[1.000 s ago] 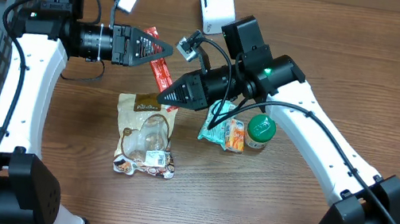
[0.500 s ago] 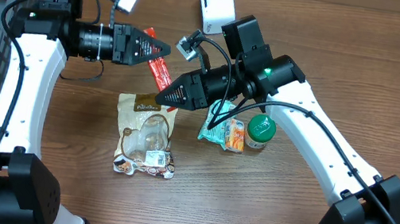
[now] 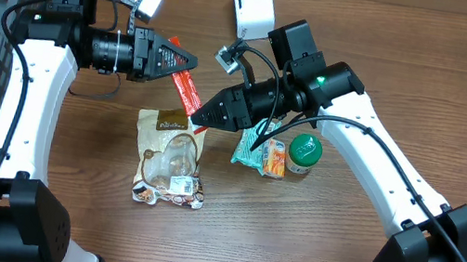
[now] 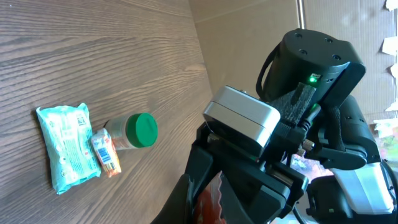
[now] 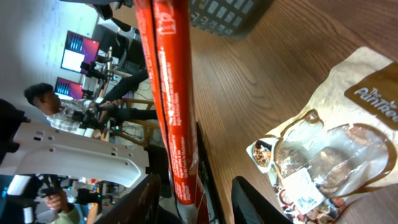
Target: Scan the item barcode
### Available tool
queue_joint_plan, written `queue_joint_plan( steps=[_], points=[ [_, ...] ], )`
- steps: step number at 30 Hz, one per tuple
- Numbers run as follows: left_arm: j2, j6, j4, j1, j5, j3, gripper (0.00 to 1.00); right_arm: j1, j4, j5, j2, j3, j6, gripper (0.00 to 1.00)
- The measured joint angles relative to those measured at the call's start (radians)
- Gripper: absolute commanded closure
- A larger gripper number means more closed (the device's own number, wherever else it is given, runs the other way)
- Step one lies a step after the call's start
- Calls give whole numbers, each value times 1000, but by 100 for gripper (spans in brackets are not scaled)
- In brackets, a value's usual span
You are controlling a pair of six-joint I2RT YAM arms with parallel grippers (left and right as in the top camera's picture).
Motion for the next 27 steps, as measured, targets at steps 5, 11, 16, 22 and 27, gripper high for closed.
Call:
queue_joint_plan(
  steps=[5,11,16,22,27],
  points=[
    [0,-11,0,0,0,0,96,0,1,0,0,0,-24,69],
    [0,-14,1,0,0,0,96,0,0,-24,0,0,-64,84],
    [0,-14,1,8,-1,0,96,0,0,-35,0,0,-76,90],
    [0,-14,3,25,-1,0,92,0,0,-34,0,0,-91,96],
    [0,-14,29,28,-35,0,37,0,0,-33,0,0,-154,96]
  ],
)
